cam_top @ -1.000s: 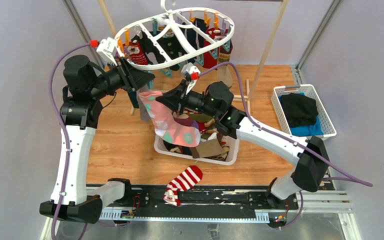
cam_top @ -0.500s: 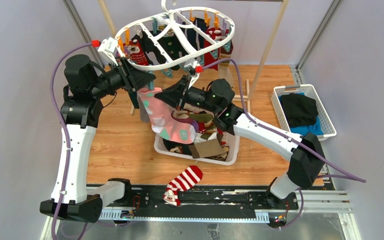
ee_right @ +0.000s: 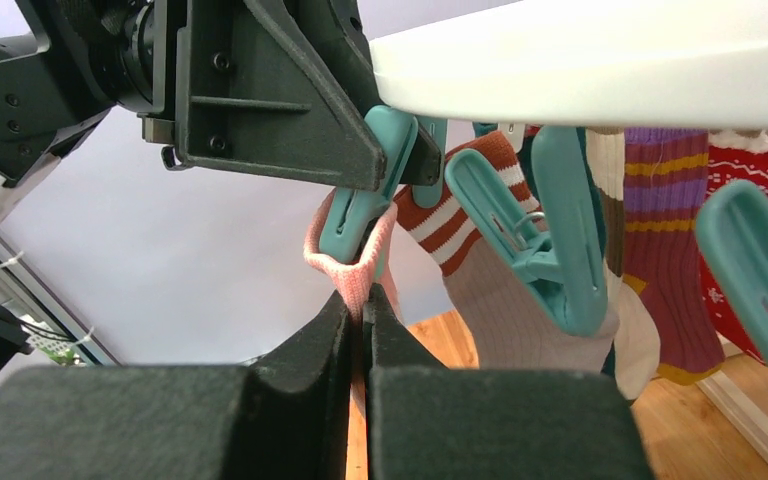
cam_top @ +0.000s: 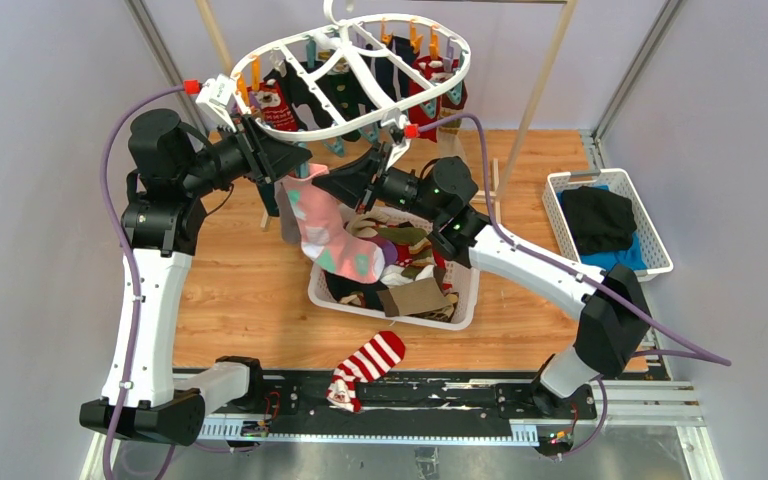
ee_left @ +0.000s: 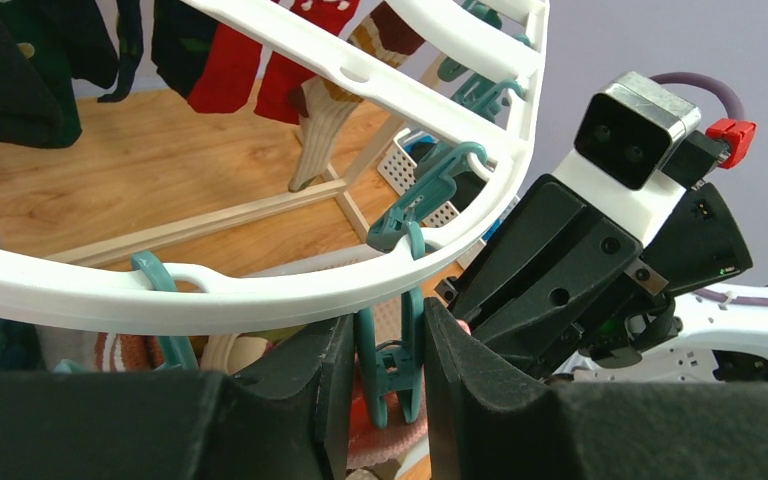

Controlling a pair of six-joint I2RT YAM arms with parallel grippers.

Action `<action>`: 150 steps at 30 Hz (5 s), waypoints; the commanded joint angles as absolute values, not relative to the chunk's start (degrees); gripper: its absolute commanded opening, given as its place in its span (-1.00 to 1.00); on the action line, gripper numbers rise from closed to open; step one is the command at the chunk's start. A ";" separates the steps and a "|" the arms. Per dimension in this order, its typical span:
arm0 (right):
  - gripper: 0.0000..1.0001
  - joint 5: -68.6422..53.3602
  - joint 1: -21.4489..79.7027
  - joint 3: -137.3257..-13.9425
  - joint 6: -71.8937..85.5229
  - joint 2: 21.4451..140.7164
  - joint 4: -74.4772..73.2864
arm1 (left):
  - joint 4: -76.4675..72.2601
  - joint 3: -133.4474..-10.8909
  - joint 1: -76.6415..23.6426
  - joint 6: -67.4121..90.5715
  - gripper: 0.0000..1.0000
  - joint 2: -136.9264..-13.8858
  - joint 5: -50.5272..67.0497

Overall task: Clip the socks to the hanger
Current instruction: Clamp the sock onto the hanger.

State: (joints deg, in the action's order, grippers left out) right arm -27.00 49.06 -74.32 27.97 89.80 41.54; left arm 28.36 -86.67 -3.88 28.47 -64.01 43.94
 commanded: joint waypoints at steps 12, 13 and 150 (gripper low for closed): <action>-1.00 -28.99 47.90 -70.34 36.16 91.96 50.71 | 27.52 -86.77 -4.22 29.00 -1.00 -63.37 49.14; -1.00 -28.70 47.93 -68.97 36.98 92.06 52.55 | 27.58 -86.86 -4.22 29.08 -1.00 -63.50 49.39; -1.00 -35.08 45.24 -77.21 64.69 106.37 86.11 | 25.93 -86.40 -1.89 29.44 -1.00 -63.87 56.34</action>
